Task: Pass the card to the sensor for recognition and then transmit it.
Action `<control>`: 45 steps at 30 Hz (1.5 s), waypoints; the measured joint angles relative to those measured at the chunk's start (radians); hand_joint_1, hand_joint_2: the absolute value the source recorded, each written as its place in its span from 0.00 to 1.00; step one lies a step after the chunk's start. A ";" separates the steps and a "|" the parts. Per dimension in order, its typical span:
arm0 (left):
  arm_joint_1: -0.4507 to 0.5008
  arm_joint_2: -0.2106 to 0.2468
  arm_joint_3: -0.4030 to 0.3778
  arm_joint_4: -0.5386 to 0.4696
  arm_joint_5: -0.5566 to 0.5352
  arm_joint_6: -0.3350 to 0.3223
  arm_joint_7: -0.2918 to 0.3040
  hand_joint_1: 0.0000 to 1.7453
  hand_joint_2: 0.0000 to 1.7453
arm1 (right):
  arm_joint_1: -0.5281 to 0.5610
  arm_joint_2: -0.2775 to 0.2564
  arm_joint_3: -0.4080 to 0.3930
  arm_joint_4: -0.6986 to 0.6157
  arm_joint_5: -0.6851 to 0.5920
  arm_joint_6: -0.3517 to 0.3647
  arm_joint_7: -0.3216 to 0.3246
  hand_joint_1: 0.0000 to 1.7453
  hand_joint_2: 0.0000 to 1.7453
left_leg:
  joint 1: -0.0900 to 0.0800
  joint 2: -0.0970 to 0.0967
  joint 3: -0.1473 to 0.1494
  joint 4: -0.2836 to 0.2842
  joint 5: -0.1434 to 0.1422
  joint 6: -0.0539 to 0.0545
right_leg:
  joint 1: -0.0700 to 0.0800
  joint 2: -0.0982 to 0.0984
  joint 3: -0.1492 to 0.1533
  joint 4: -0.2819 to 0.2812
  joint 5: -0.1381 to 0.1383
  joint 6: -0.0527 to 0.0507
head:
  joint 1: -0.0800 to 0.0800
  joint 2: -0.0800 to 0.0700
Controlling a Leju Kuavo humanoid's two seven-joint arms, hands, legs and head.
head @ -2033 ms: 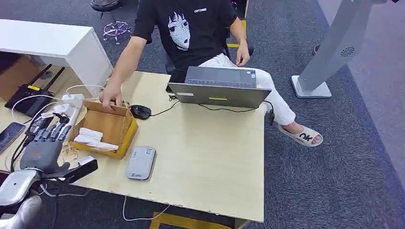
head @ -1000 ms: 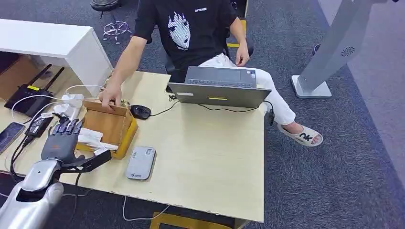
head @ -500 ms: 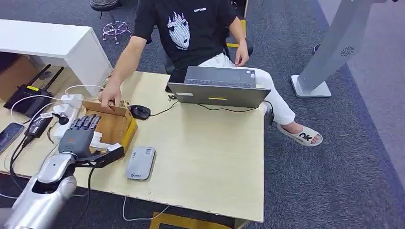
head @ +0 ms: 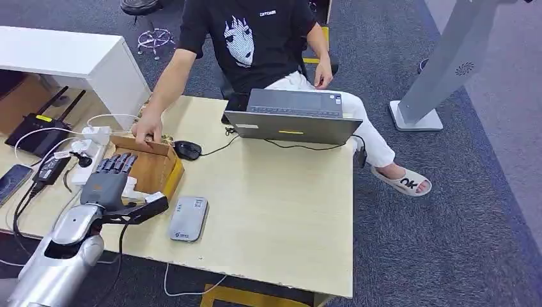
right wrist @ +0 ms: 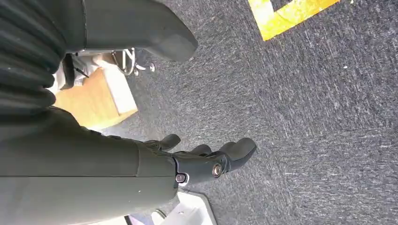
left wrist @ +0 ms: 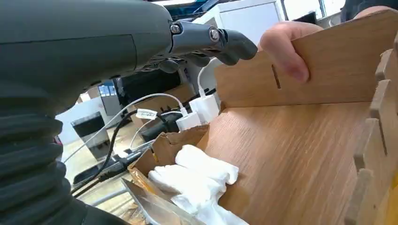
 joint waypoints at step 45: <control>-0.015 0.078 -0.068 0.018 0.185 -0.116 -0.035 1.00 1.00 | 0.000 -0.005 0.008 -0.001 0.000 0.002 -0.005 0.00 1.00 | 0.000 0.000 0.000 0.000 0.000 0.000 | 0.000 0.000 0.000 0.000 0.000 0.000 | 0.000 0.000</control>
